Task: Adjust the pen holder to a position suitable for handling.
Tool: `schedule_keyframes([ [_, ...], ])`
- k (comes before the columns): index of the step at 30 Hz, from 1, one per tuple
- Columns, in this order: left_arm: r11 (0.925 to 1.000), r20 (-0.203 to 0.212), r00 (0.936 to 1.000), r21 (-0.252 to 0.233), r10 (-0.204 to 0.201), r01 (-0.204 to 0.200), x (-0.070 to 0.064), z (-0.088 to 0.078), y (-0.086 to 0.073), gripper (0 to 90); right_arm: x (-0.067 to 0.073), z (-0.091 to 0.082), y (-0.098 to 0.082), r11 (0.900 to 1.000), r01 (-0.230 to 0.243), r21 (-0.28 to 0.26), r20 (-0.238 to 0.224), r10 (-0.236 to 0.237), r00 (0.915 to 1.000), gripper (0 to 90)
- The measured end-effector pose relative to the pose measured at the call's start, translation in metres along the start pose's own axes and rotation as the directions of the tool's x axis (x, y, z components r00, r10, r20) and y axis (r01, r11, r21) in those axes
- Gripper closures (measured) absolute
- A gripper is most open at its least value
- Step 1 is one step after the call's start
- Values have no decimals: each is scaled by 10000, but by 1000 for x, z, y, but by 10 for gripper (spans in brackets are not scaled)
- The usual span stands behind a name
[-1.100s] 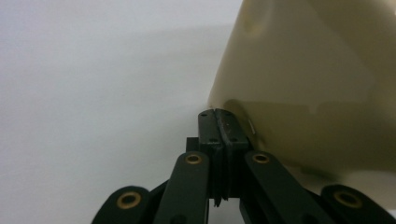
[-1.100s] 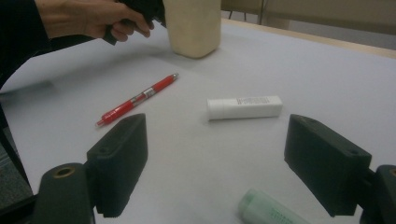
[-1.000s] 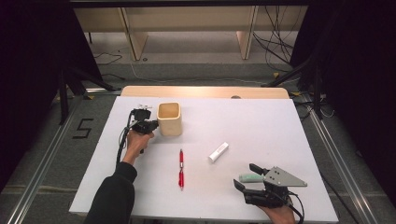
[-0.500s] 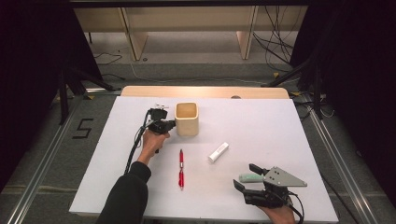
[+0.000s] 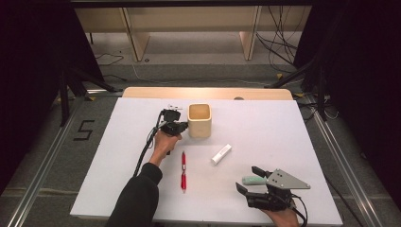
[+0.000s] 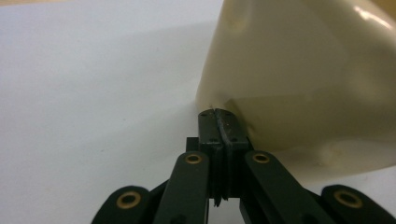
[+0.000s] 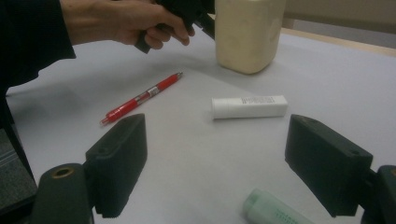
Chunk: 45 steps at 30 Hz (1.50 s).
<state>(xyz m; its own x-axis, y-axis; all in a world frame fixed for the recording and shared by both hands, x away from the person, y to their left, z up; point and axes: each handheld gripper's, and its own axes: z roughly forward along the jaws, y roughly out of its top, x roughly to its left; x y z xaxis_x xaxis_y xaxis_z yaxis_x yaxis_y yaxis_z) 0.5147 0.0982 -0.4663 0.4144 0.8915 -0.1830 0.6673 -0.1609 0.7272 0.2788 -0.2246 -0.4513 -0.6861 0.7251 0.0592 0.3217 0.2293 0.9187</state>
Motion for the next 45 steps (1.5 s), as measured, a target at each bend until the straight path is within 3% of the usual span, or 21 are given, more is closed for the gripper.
schedule_keyframes([
  [14, 10000, 191, 9998, 44, 19, -19, -7, 0, 2, 884, 0, 0, 0, 10000, 21, 32, 38, -21, 10000, 217],
  [17, 9995, 32, 10000, 310, 57, -58, -5, -7, 4, 763, 0, -1, 0, 10000, -20, 16, 52, 20, 10000, 217],
  [20, 9990, 177, 9998, 436, -81, 73, -3, -17, 4, 640, 0, -1, 0, 10000, 1, 13, 57, -1, 10000, 216],
  [21, 9988, 195, 9998, 487, -16, 7, -4, -23, 4, 640, 0, -1, 0, 10000, 1, 13, 57, -1, 10000, 216],
  [22, 9984, 175, 9998, 563, 81, -91, -5, -27, 3, 619, -1, -1, 0, 10000, -17, 6, 42, 17, 10000, 217],
  [23, 9975, 61, 9998, 680, 176, -180, -8, -30, 2, 518, 0, -1, 0, 10000, -15, 47, 77, 14, 10000, 216],
  [29, 9937, 72, 9996, 1090, 267, -273, -22, -51, -9, 410, 1, 0, 0, 10000, -1, 22, 73, 1, 10000, 216],
  [30, 9928, 74, 9996, 1165, 282, -289, -25, -54, -11, 358, 1, -1, 0, 10000, 1, 25, 84, -1, 10000, 216],
  [35, 9871, 92, 9986, 1512, 523, -531, -33, -67, -24, 296, 0, -1, 0, 10000, -6, 5, 100, 6, 10000, 216],
  [38, 9873, 62, 9994, 1549, 353, -358, -33, -73, -32, 268, 0, -1, 0, 10000, -33, 55, 108, 32, 9999, 216],
  [39, 9862, 104, 9989, 1590, 452, -463, -33, -75, -35, 253, 1, 0, 0, 9999, -21, 127, 213, 18, 9998, 216],
  [45, 9951, 469, 9969, 732, 628, -661, -29, -103, -54, 247, 2, 3, 0, 9995, -49, 309, 248, 41, 9997, 216],
])
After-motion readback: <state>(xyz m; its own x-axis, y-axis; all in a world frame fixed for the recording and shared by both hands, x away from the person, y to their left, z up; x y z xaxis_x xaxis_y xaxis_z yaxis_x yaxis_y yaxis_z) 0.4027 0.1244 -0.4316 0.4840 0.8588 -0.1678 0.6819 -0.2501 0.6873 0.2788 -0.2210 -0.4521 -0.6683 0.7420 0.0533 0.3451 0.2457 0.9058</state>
